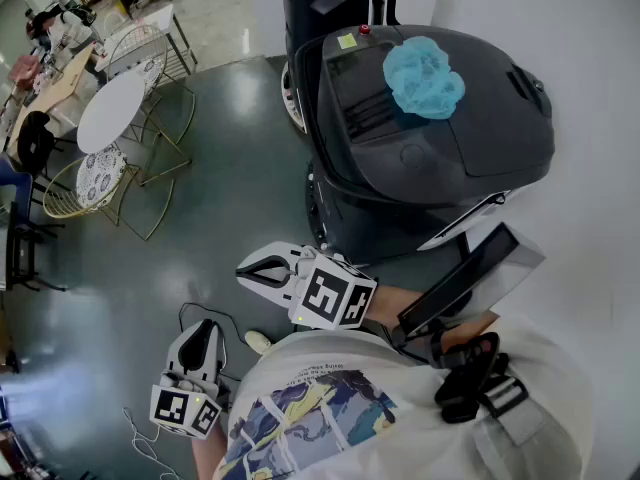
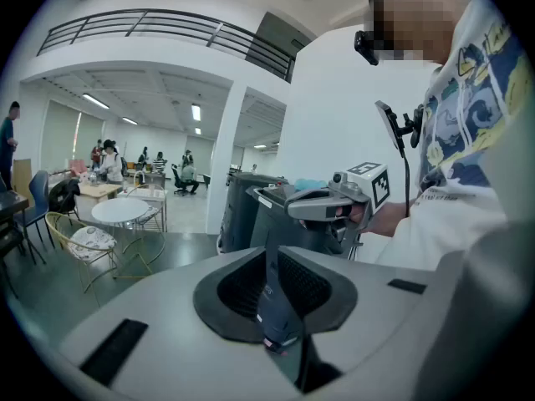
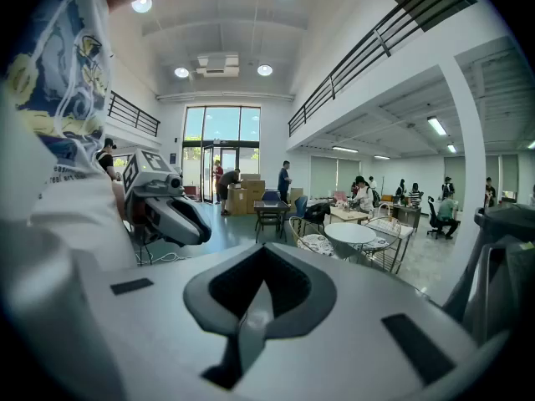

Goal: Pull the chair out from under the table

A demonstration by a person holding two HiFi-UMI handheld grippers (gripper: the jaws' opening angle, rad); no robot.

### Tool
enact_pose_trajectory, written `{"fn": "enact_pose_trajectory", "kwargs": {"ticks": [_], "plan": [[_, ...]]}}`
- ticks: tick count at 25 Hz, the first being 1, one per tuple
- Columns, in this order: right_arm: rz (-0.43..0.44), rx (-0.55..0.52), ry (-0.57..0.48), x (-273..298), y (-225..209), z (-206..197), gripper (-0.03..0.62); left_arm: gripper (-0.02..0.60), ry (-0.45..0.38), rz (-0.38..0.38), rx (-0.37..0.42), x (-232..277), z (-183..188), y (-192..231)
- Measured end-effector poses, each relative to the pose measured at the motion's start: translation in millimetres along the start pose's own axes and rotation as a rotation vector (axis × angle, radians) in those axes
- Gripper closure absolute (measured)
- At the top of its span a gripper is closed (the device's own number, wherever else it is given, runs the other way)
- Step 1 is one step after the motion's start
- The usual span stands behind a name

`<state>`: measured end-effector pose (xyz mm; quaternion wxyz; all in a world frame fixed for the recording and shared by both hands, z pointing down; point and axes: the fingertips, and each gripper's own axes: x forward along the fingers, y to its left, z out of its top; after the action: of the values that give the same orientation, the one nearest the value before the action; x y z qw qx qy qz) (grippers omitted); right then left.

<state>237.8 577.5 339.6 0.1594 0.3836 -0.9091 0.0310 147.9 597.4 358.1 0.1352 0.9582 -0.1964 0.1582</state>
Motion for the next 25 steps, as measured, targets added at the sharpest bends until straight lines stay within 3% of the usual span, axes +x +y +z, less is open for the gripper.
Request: {"fn": "enact_pose_trajectory", "kwargs": {"ticks": [4,10,16,20,25], "plan": [[0.017,-0.010,0.023,2,4,-1,0.585,0.529,0.011,0.021,0.037,-3,0,2],[0.067,-0.037,0.038,10,14,2,0.583,0.529,0.016,0.063,0.017,-16,1,9],[0.051,-0.003,0.039,27,8,6,0.582,0.529,0.025,0.034,-0.014,-13,3,32],[0.076,-0.011,0.025,74,-4,9,0.580,0.528,-0.013,0.090,-0.038,-18,2,79],[0.065,-0.016,0.088,139,-27,7,0.550,0.528,-0.052,0.082,-0.093,-16,1,155]]}}
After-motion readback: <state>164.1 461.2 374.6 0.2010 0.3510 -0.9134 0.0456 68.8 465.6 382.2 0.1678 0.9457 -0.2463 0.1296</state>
